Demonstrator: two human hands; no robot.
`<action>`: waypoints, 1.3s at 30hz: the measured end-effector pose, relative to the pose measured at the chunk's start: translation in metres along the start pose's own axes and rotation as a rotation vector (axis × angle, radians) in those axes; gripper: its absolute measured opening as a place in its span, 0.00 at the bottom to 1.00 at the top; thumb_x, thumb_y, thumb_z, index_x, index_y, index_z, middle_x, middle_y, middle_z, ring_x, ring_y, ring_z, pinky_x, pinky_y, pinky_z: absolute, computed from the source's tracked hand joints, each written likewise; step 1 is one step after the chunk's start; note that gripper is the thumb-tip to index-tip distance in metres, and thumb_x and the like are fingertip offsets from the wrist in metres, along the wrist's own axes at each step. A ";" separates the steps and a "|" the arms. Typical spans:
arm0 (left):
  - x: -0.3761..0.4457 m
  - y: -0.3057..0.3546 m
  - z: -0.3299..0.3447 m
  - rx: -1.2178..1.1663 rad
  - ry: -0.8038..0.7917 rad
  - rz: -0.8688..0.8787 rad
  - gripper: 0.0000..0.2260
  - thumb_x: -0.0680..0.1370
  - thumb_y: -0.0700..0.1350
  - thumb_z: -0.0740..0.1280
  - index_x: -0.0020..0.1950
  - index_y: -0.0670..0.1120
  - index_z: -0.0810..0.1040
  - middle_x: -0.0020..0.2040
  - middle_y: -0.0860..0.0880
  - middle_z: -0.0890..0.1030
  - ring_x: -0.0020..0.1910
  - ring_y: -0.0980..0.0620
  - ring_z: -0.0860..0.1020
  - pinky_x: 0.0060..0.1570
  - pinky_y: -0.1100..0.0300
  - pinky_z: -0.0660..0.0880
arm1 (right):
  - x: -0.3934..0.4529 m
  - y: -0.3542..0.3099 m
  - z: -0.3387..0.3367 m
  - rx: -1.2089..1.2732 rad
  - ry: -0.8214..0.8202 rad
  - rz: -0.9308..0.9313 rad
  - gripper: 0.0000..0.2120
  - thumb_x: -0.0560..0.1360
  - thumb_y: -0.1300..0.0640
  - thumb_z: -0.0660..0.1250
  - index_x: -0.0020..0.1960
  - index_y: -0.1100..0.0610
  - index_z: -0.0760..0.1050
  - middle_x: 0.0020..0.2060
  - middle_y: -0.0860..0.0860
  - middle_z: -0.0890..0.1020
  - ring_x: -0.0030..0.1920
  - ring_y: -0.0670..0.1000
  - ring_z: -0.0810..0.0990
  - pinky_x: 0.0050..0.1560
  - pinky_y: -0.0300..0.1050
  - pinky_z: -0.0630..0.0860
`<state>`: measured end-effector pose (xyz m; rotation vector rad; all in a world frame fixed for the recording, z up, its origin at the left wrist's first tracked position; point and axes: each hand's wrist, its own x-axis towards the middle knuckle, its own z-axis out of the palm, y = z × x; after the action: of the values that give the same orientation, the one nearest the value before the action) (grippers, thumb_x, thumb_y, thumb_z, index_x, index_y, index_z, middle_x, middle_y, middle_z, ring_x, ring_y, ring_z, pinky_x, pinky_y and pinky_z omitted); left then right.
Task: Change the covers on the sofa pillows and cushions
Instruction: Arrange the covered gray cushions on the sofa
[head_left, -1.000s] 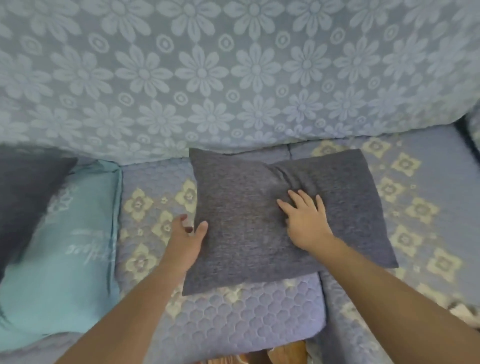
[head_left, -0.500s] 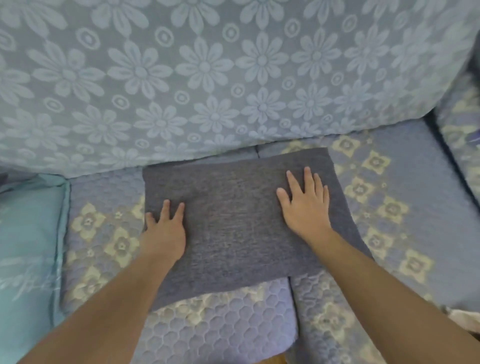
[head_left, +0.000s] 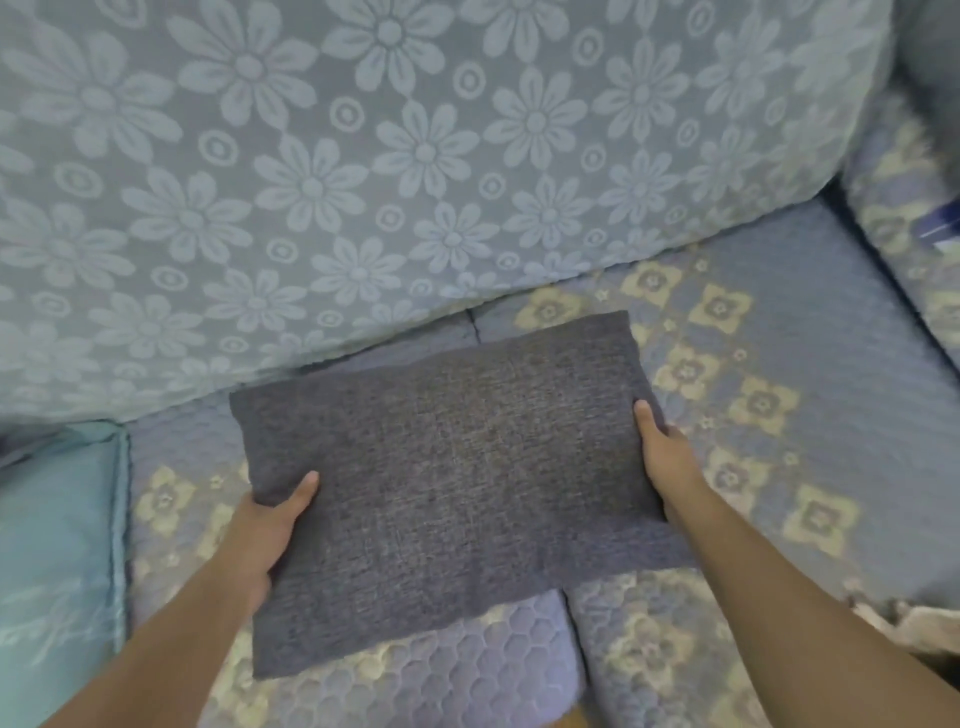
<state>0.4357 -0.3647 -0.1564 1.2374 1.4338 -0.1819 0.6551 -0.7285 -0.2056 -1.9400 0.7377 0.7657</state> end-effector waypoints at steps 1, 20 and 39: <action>-0.014 -0.001 0.008 -0.026 -0.048 0.003 0.33 0.62 0.60 0.81 0.63 0.47 0.80 0.53 0.42 0.86 0.50 0.38 0.85 0.51 0.36 0.80 | -0.004 0.004 -0.010 0.022 0.038 0.011 0.36 0.76 0.28 0.57 0.66 0.57 0.73 0.56 0.57 0.80 0.55 0.62 0.79 0.59 0.58 0.77; -0.087 0.143 0.311 0.508 -0.440 0.799 0.42 0.81 0.46 0.69 0.82 0.58 0.41 0.83 0.50 0.46 0.80 0.49 0.54 0.70 0.60 0.60 | 0.042 -0.142 -0.144 -0.043 -0.124 -0.334 0.37 0.79 0.42 0.65 0.79 0.36 0.46 0.76 0.40 0.58 0.76 0.53 0.63 0.70 0.61 0.70; -0.095 0.058 0.003 0.753 -0.330 0.339 0.23 0.82 0.47 0.66 0.76 0.55 0.64 0.70 0.48 0.72 0.45 0.50 0.77 0.36 0.66 0.73 | -0.181 -0.102 0.122 -0.354 -0.443 -0.253 0.25 0.79 0.55 0.62 0.76 0.53 0.64 0.61 0.56 0.77 0.53 0.58 0.82 0.52 0.53 0.80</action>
<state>0.4582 -0.3945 -0.0518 1.9300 0.8581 -0.7029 0.5903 -0.5432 -0.0662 -2.0150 0.0886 1.1713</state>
